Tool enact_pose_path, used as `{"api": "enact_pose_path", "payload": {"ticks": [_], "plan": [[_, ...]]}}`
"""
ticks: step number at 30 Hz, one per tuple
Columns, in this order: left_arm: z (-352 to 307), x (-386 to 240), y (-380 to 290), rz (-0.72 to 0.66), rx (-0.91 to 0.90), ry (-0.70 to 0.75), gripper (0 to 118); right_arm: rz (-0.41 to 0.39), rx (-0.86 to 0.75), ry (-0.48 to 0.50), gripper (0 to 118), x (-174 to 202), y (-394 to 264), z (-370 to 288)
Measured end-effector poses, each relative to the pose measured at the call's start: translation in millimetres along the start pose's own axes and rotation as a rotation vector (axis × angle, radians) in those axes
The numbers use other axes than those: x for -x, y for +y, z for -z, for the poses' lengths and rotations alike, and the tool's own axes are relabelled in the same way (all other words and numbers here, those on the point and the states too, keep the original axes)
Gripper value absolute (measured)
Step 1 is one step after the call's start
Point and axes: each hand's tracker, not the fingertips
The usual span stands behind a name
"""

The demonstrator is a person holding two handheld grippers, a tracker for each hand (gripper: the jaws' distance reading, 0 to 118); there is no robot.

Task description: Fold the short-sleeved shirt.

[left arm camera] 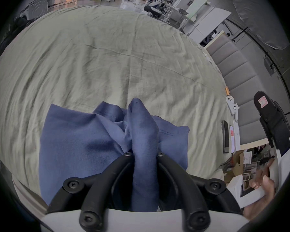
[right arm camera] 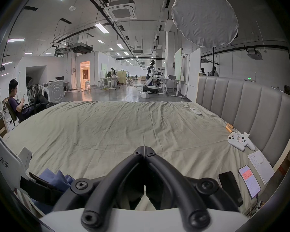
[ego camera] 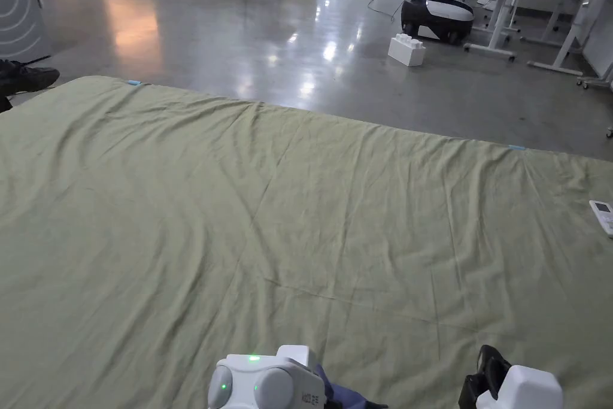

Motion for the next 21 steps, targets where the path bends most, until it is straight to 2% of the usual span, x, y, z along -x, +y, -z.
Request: {"api": "enact_pose_path", "payload": {"ticks": [1,3,4,5,9,11,12,13,14,15,21], "plan": [[-3,3,0,-0.016,-0.013,-0.021,32,0.0,0.0,0.0,0,0,0,0],[-15,8,0,-0.035,-0.024,-0.121,66,-0.001,0.001,-0.001,0,-1,-1,-1],[-21,11,1,-0.043,-0.036,-0.171,80,-0.003,0.001,-0.001,0,-2,-1,-1],[-29,14,0,-0.034,-0.047,-0.224,84,-0.005,0.0,-0.004,0,-3,-1,-1],[-52,16,-4,0.048,-0.062,-0.233,84,-0.008,0.003,-0.004,0,-5,-2,-1],[-57,20,-7,0.038,-0.078,-0.222,79,-0.007,0.008,-0.007,0,-6,-2,-2],[-56,22,-7,0.033,-0.085,-0.218,69,-0.005,0.009,-0.009,1,-7,-3,-2],[-54,22,-7,0.026,-0.087,-0.206,51,-0.003,0.011,-0.01,1,-7,-4,-2],[-50,22,-9,0.017,-0.088,-0.179,20,-0.002,0.014,-0.011,0,-7,-4,-2],[-45,21,-11,0.015,-0.083,-0.163,13,-0.002,0.017,-0.011,0,-7,-5,-2],[-11,5,-22,0.039,-0.034,-0.208,10,-0.011,0.025,-0.01,0,-8,-7,-3]]}}
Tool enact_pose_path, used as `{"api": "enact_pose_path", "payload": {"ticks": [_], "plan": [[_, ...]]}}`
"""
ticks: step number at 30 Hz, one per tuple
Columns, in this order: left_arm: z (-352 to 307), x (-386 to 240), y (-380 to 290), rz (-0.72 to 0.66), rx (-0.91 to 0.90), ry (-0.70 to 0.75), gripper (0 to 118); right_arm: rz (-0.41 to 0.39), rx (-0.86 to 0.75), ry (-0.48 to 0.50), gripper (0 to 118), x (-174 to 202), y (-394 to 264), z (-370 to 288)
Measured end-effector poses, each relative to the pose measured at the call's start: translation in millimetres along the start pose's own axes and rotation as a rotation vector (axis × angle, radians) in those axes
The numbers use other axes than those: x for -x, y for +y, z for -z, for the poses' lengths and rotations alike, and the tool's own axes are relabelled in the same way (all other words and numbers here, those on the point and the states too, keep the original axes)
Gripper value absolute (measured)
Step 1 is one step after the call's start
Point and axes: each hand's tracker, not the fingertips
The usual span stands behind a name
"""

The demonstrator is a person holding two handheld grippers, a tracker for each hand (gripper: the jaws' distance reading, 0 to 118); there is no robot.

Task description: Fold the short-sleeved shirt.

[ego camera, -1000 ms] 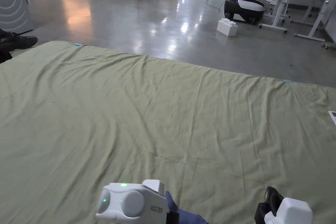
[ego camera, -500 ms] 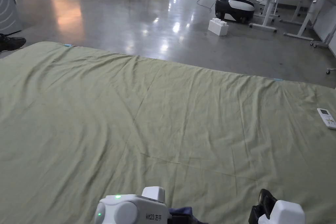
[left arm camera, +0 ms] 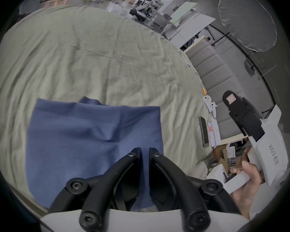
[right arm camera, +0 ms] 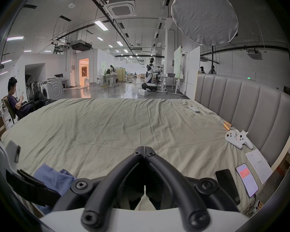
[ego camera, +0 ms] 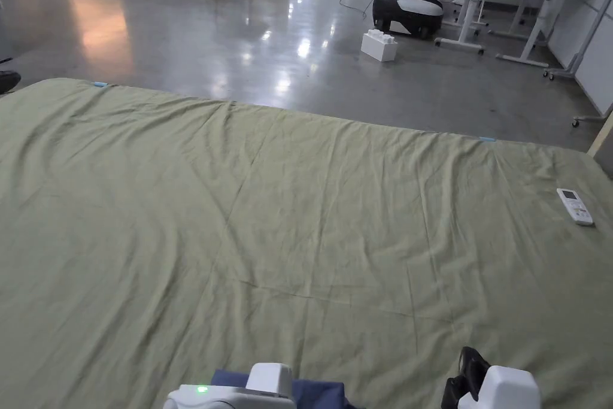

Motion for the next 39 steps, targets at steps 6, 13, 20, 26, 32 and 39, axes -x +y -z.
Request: {"api": "enact_pose_path", "payload": {"ticks": [6,13,20,26,32,39], "plan": [[37,-9,-12,0.011,0.007,0.037,8,-0.004,0.002,-0.004,1,-2,-1,1],[46,-22,-26,0.122,-0.043,0.106,6,-0.002,0.001,-0.003,1,-1,-1,2],[-7,-27,-14,0.216,-0.114,0.024,6,-0.003,-0.028,0.005,1,1,12,-3],[-78,-25,17,0.28,-0.385,0.054,6,-0.013,-0.094,-0.004,1,4,35,-2],[-119,-16,38,0.344,-0.695,0.245,6,-0.009,-0.169,-0.013,0,10,60,2],[-145,-4,50,0.351,-0.951,0.482,6,-0.019,-0.256,-0.035,1,16,86,4]]}}
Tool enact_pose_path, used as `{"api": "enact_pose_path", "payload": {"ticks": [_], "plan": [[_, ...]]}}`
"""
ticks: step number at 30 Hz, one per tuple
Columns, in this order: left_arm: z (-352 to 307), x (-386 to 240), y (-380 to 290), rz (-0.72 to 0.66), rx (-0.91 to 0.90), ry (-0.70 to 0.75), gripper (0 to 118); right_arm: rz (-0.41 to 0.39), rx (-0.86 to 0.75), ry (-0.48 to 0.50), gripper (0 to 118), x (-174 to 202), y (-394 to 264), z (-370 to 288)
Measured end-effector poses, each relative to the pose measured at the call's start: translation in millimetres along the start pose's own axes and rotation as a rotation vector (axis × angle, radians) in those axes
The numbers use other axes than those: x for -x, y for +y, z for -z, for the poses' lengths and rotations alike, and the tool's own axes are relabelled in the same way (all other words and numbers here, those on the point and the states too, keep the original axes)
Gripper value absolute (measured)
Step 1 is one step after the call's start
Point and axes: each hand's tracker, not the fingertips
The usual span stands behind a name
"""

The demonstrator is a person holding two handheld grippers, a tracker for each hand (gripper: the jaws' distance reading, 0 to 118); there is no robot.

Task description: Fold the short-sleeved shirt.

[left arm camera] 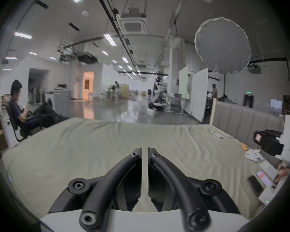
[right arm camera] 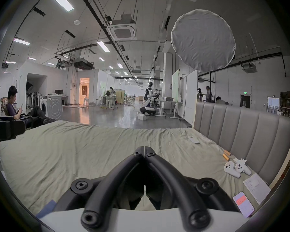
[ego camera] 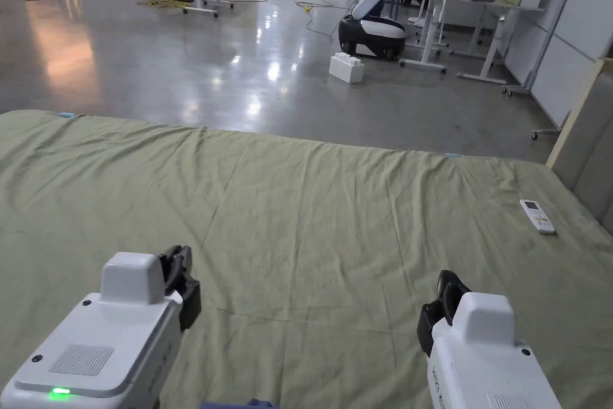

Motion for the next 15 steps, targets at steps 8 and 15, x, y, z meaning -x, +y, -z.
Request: {"api": "enact_pose_path", "payload": {"ticks": [8,15], "plan": [[2,21,2,0.054,-0.053,0.107,6,0.002,-0.037,-0.034,0,-5,8,4],[-8,42,-3,0.039,-0.03,0.134,6,0.053,0.083,-0.012,1,-5,-7,-10]]}}
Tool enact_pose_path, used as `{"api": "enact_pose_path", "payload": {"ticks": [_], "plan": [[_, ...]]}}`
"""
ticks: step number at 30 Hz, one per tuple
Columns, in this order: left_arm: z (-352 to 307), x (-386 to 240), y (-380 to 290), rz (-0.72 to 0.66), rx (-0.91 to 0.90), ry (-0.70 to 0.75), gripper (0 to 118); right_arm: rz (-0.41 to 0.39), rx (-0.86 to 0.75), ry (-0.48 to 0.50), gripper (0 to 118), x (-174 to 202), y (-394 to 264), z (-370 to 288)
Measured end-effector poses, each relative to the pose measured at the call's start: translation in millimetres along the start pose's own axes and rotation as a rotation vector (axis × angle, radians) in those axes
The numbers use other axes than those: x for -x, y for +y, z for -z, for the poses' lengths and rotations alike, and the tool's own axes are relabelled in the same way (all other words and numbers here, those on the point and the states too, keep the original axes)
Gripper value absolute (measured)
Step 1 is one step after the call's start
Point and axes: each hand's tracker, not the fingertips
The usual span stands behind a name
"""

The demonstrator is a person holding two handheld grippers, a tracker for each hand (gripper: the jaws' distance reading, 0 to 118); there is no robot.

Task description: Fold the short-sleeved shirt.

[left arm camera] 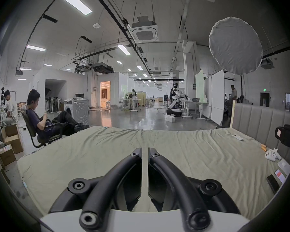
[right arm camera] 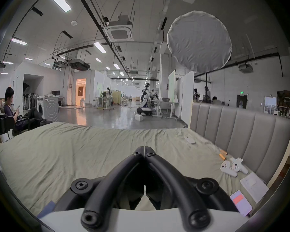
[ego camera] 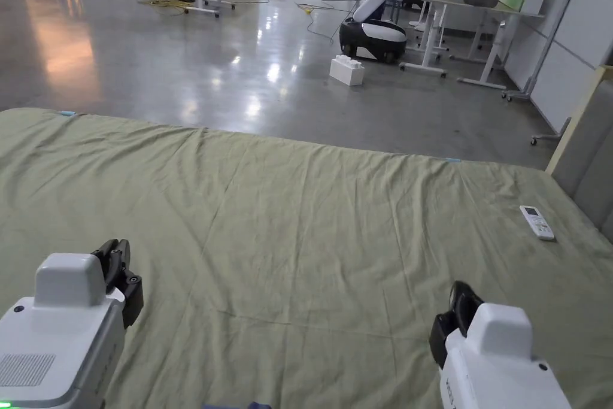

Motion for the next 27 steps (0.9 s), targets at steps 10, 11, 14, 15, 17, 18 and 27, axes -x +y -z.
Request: {"api": "enact_pose_path", "payload": {"ticks": [10,11,14,15,17,18,27], "plan": [[-26,22,-54,0.008,0.166,-0.028,6,-0.084,0.298,0.268,1,92,-114,-38],[-28,23,-59,0.0,0.182,-0.027,6,-0.096,0.33,0.274,1,99,-122,-36],[-33,27,-67,-0.03,0.218,-0.026,6,-0.111,0.362,0.272,1,112,-145,-29],[-36,30,-73,-0.042,0.237,-0.032,6,-0.146,0.384,0.245,0,115,-152,-26],[-38,32,-82,-0.066,0.282,-0.052,6,-0.127,0.408,0.213,1,113,-165,-23],[-38,32,-85,-0.085,0.306,-0.069,7,-0.115,0.428,0.214,1,112,-170,-21],[14,39,-119,-0.38,0.741,-0.497,83,-0.149,0.411,0.208,0,109,-185,-26]]}}
